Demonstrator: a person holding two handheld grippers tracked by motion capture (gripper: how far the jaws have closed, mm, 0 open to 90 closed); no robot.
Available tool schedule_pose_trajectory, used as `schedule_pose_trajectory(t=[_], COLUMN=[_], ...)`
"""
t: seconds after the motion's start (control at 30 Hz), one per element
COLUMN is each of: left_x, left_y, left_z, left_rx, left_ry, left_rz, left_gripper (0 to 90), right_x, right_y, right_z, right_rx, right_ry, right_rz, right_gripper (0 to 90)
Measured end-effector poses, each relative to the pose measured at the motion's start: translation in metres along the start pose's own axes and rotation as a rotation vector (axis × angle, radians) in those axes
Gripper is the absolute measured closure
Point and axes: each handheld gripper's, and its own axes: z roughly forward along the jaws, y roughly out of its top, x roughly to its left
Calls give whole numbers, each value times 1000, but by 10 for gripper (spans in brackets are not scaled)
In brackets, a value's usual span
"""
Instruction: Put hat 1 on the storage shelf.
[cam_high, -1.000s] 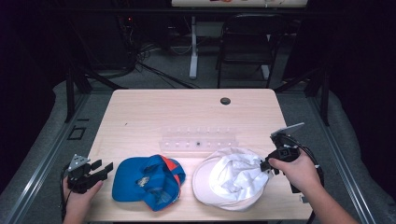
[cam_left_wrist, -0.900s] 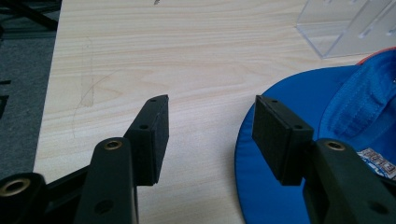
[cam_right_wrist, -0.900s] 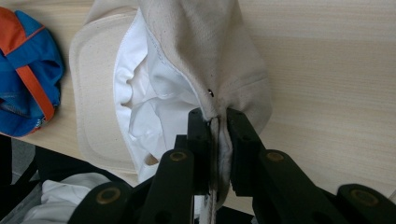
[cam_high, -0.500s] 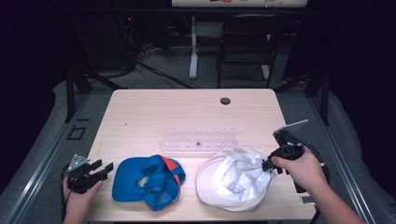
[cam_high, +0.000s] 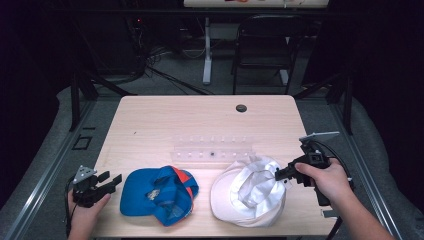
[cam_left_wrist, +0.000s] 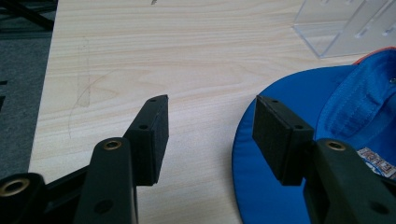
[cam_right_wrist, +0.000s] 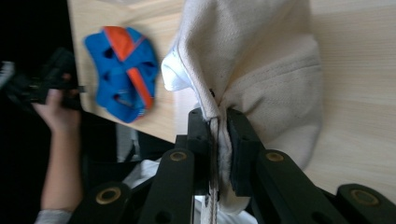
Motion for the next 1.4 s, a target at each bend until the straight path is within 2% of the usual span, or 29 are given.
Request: schedule_pose_trajectory(t=[0.03, 0.07, 0.17, 0.2, 0.23, 0.4, 0.47, 0.5, 0.57, 0.6, 0.63, 0.7, 1.03, 1.07, 1.2, 1.4], left_x=[0, 0, 0, 0, 0, 0, -1, -1, -1, 0, 0, 0, -3, -4, -5, -4], left_y=[0, 0, 0, 0, 0, 0, 0, 0, 0, 1, 1, 0, 1, 1, 1, 1], left_z=[0, 0, 0, 0, -1, 0, -1, -1, -2, -3, -3, -3, -3, -2, -3, -2], left_rx=[-1, 0, -1, -1, 9, -2, -3, -5, -7, 3, 2, 1, 7, -9, 7, 4], left_ry=[0, 0, 1, 1, 1, 4, 4, 4, 6, 6, 6, 6, 3, 5, 2, 1], left_rz=[1, 2, 1, 1, 4, 4, 5, 6, 4, 5, 5, 5, 25, 24, 28, 26], left_gripper=[466, 465, 466, 466, 466, 466, 466, 466, 466, 466, 465, 466, 466, 466, 465, 464], right_x=[0, 2, 4, 4, 6, 16, 21, 21, 25, 27, 30, 30, 38, 38, 41, 56], right_y=[0, -1, -2, -2, -2, -3, -4, -3, -3, -2, -3, -3, -1, 0, 5, 15], right_z=[-1, -1, -3, -3, -4, -4, -3, -5, -7, -8, -8, -9, -31, -33, -38, -39], right_rx=[-1, -15, -8, -8, -14, -22, -46, -28, -37, -36, -54, -53, -125, -130, -147, -173], right_ry=[60, 96, 180, 180, 239, 333, 376, 392, 422, 410, 446, 455, 511, 513, 539, 568], right_rz=[-13, 1, 6, 6, 4, 0, 13, -12, -11, -14, -2, -12, -20, -18, -10, -12], right_gripper=[814, 815, 815, 815, 815, 815, 815, 815, 815, 815, 815, 815, 815, 814, 814, 813])
